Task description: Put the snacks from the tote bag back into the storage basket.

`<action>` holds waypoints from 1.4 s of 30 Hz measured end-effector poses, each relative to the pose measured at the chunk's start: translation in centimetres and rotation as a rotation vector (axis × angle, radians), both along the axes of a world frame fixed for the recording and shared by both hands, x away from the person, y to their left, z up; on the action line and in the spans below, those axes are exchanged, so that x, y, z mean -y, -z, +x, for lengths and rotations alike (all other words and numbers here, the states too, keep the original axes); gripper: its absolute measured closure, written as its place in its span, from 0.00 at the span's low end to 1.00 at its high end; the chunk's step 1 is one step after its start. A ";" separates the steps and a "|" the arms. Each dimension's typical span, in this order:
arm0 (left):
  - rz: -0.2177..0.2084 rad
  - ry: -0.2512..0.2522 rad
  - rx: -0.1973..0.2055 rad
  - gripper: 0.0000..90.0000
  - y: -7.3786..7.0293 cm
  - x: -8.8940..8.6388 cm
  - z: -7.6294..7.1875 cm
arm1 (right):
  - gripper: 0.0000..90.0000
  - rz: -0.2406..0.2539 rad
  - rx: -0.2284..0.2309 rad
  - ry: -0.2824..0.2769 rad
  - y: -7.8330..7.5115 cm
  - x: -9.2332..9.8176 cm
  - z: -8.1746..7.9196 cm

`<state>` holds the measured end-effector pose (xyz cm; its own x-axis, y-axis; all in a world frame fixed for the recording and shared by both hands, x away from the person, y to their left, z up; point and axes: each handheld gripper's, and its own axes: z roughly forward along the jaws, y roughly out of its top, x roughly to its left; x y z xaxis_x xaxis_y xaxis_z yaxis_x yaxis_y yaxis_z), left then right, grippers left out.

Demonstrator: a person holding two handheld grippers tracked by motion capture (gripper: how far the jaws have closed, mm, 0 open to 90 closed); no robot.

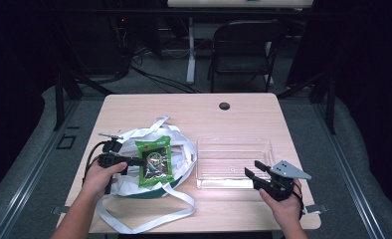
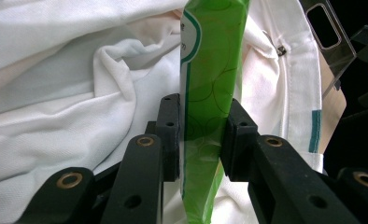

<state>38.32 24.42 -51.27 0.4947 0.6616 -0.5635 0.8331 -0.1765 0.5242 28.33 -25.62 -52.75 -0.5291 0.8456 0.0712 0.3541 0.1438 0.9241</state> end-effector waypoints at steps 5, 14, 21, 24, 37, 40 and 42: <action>-0.001 -0.002 0.013 0.80 -0.6 -0.2 0.1 | 0.56 0.004 0.003 0.000 0.0 0.0 0.0; -0.008 -0.008 0.047 0.81 -1.5 -0.3 0.1 | 0.56 0.000 0.001 -0.002 0.0 0.0 0.0; -0.006 -0.004 0.082 0.81 -2.2 -0.2 0.2 | 0.57 -0.008 0.000 -0.005 0.0 -0.1 0.0; -0.009 -0.005 0.099 0.81 -2.5 -0.1 0.2 | 0.57 -0.010 0.002 -0.006 0.1 -0.1 0.1; -0.016 0.001 0.173 0.81 -4.0 0.2 0.2 | 0.59 -0.028 0.010 -0.005 0.1 -0.1 0.1; -0.013 0.005 0.181 0.81 -4.2 0.2 0.2 | 0.58 -0.029 0.009 -0.008 0.1 -0.2 0.1; -0.014 0.001 0.195 0.81 -4.5 0.4 0.3 | 0.58 -0.030 0.007 -0.011 0.1 -0.2 0.1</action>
<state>38.60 24.05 -46.74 0.5964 0.6539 -0.4656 0.7151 -0.1693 0.6782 28.45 -25.42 -52.82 -0.5385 0.8416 0.0421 0.3460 0.1753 0.9217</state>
